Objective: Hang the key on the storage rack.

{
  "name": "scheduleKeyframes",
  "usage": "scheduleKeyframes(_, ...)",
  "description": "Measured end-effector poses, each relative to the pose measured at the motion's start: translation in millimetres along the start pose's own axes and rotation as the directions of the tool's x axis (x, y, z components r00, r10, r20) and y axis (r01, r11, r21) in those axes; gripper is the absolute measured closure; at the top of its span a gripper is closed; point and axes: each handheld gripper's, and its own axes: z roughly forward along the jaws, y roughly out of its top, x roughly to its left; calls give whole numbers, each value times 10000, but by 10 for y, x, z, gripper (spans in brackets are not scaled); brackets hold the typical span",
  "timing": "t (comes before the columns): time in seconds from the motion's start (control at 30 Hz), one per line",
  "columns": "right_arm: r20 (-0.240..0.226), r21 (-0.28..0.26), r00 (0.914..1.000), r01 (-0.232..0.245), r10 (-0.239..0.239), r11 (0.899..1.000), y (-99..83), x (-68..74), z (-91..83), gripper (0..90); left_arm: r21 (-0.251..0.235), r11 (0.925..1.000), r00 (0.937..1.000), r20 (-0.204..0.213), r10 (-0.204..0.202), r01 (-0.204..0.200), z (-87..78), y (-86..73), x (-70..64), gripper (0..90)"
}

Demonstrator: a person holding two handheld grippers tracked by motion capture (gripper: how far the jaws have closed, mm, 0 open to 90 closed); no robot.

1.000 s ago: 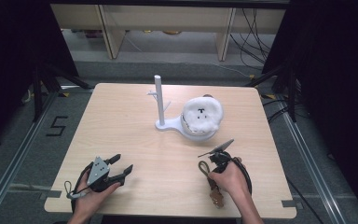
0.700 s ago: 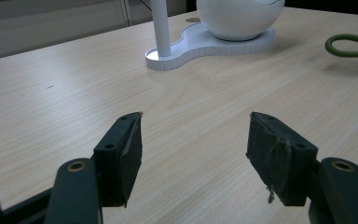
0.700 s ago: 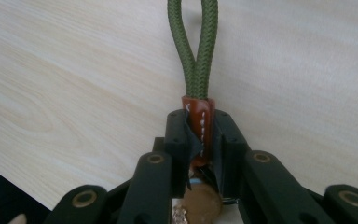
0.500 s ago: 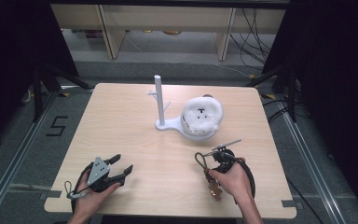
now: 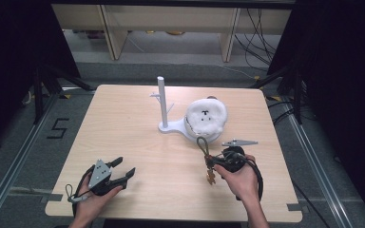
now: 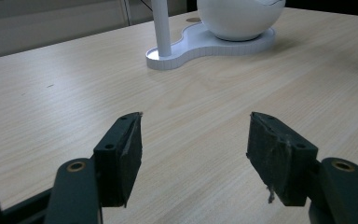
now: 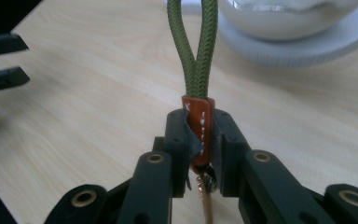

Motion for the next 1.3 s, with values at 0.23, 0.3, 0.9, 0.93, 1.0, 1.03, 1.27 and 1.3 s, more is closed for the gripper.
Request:
scheduleKeyframes(0.23,-269,-1525,9985,432,-479,9874,2,-12,5,787,132,9999,10000,-79,-19,20,-15,3,-2,352)
scheduleKeyframes(0.3,-218,-1812,9966,737,-789,9807,6,-33,13,787,114,9999,10000,-86,-19,20,-14,3,-2,352)
scheduleKeyframes(0.9,-381,-4177,9764,1776,-2125,8911,-13,76,141,786,-527,9952,9964,220,-813,823,-26,44,57,352)
scheduleKeyframes(0.93,-301,-4311,9742,1892,-2236,8822,-17,82,152,786,-373,9942,9949,123,-1001,1005,-46,74,51,348)
scheduleKeyframes(1.0,-515,-4446,9740,1756,-2208,8783,-27,111,185,786,-679,9881,9898,443,-1353,1381,-36,133,53,345)
scheduleKeyframes(1.03,-461,-4448,9731,1824,-2258,8769,-29,122,196,786,-705,9833,9850,541,-1640,1676,-41,169,37,345)
scheduleKeyframes(1.27,-609,-4745,9661,1931,-2508,8588,-21,224,280,786,-1154,9771,9754,1506,-1608,1789,18,584,-67,402)
scheduleKeyframes(1.3,-563,-4838,9633,2037,-2626,8511,-14,234,291,786,-1112,9782,9743,1619,-1565,1756,37,647,-88,414)
